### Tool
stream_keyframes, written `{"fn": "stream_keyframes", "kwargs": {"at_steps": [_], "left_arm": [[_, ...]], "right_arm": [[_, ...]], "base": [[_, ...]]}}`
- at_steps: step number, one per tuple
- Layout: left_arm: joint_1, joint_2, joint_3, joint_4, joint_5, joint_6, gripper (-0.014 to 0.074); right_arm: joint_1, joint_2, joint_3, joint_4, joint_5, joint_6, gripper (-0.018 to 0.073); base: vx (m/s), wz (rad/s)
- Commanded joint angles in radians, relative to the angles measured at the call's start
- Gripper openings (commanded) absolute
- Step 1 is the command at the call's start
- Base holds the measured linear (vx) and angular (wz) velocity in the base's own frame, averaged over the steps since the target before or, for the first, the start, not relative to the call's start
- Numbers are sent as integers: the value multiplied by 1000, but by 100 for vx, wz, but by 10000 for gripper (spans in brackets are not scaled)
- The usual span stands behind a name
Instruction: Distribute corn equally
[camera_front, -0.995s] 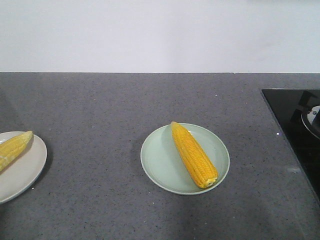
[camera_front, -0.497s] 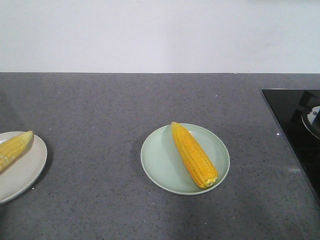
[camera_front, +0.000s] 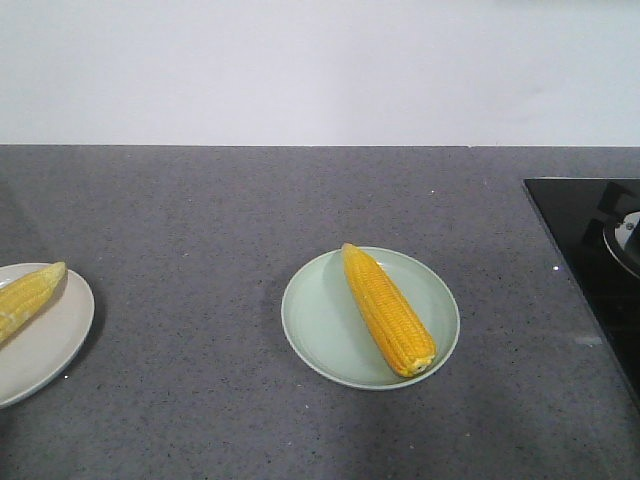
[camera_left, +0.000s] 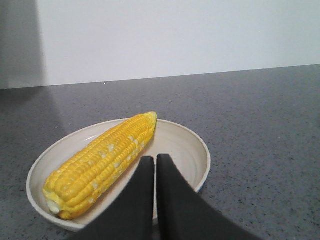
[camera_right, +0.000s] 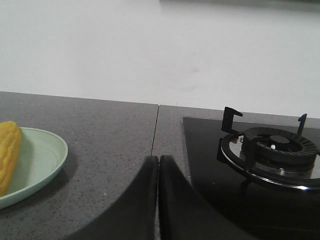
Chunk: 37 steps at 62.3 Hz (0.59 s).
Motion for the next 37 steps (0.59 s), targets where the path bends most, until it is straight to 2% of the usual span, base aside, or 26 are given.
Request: {"fn": "stream_keyframes", "kwargs": {"at_steps": [1, 37], "left_arm": [[0, -16, 3, -2, -71, -10, -7], [0, -16, 3, -2, -71, -10, -7]], "right_arm": [[0, -5, 14, 0, -71, -2, -4], [0, -5, 13, 0, -71, -2, -4]], "base": [[0, 0], [0, 0]]}}
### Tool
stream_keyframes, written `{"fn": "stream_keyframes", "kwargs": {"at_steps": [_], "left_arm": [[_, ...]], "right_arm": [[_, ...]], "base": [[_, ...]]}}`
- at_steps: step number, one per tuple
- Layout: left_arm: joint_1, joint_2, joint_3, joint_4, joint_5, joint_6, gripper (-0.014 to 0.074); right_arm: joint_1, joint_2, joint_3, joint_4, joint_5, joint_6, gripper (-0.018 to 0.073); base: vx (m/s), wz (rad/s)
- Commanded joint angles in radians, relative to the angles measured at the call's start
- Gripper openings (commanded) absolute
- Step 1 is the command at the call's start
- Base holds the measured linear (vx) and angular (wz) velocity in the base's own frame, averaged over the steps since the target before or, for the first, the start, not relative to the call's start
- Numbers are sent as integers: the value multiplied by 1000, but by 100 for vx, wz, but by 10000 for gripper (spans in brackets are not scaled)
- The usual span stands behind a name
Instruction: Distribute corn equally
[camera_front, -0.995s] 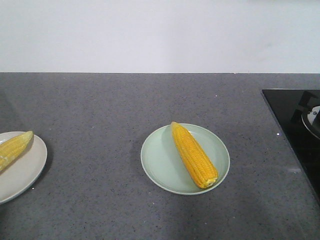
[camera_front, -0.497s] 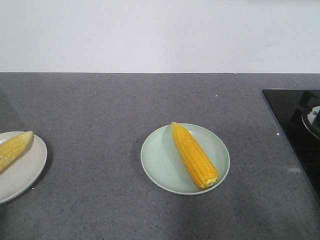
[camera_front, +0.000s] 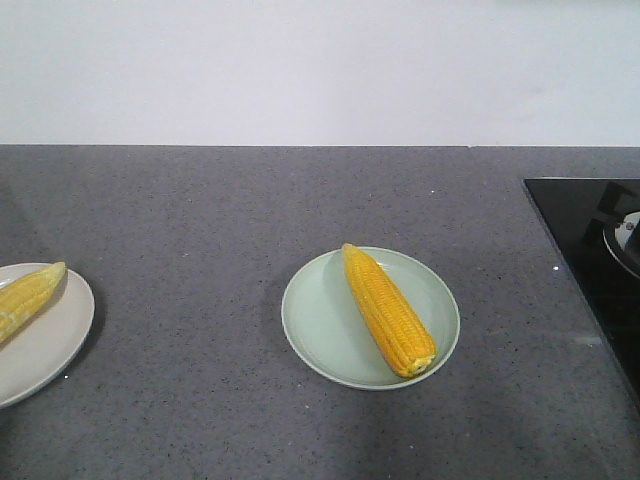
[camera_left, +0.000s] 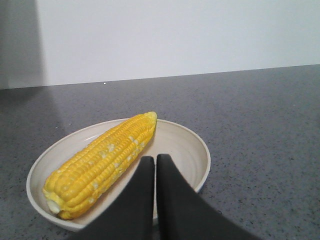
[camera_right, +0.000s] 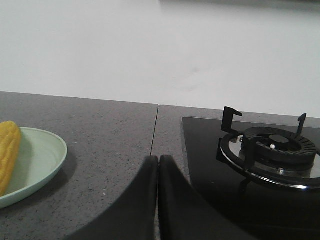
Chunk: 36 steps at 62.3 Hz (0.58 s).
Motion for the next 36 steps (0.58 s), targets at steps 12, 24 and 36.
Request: {"fn": "stream_keyframes", "kwargs": {"at_steps": [12, 24, 36], "left_arm": [[0, -16, 3, -2, -71, -10, -7], [0, -16, 3, -2, -71, -10, -7], [0, -16, 3, -2, -71, -10, -7]], "right_arm": [[0, -5, 13, 0, -71, -2, -4], [0, -5, 13, 0, -71, -2, -4], [0, -5, 13, 0, -71, -2, -4]], "base": [[0, 0], [0, 0], [0, 0]]}}
